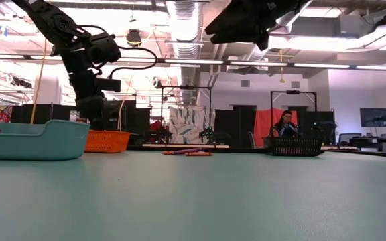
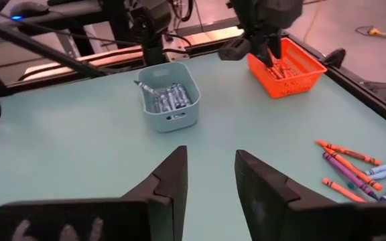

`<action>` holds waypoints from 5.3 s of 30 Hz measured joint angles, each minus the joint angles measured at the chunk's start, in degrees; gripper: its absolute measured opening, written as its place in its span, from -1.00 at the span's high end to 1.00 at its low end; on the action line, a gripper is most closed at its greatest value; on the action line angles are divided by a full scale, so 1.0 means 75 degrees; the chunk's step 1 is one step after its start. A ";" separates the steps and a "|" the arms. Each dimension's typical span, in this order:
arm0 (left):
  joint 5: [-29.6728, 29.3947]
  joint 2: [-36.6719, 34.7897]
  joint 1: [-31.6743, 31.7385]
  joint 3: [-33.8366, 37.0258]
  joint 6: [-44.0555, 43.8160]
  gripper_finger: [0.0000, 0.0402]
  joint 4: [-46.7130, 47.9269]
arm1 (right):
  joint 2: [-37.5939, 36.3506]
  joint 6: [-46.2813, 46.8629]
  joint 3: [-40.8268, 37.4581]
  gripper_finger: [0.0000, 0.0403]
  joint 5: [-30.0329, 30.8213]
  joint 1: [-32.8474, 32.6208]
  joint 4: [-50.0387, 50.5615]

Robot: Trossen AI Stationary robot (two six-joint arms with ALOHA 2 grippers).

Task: Sort crayons
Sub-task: Put the right orange crayon into the top left orange bin

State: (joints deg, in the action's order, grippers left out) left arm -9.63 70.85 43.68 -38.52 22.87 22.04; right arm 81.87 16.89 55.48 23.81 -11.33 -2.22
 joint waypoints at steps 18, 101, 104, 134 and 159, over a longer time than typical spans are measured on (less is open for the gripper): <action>0.0001 0.0003 0.0000 0.0003 0.0000 0.47 0.0000 | 0.0385 -0.0706 0.0017 0.33 0.0033 -0.0447 0.0123; -0.0002 0.0003 -0.0001 0.0003 0.0003 0.47 0.0056 | 0.2393 -0.2083 -0.0012 0.33 -0.1135 -0.0423 -0.1599; -0.0002 0.0000 0.0000 0.0003 0.0001 0.47 0.0053 | 0.2509 -0.2220 0.0087 0.33 -0.1156 -0.0223 -0.1757; -0.0003 0.0000 0.0000 0.0000 0.0003 0.47 0.0059 | 0.2748 -0.0392 0.0848 0.33 0.0103 0.0381 -0.2399; -0.0003 0.0000 0.0000 0.0000 0.0003 0.47 0.0059 | 0.2667 -0.0729 0.1091 0.33 -0.0509 0.1077 0.0242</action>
State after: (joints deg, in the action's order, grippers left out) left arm -9.65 70.85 43.68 -38.52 22.90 22.48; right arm 101.87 11.42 63.67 19.99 -3.25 -0.40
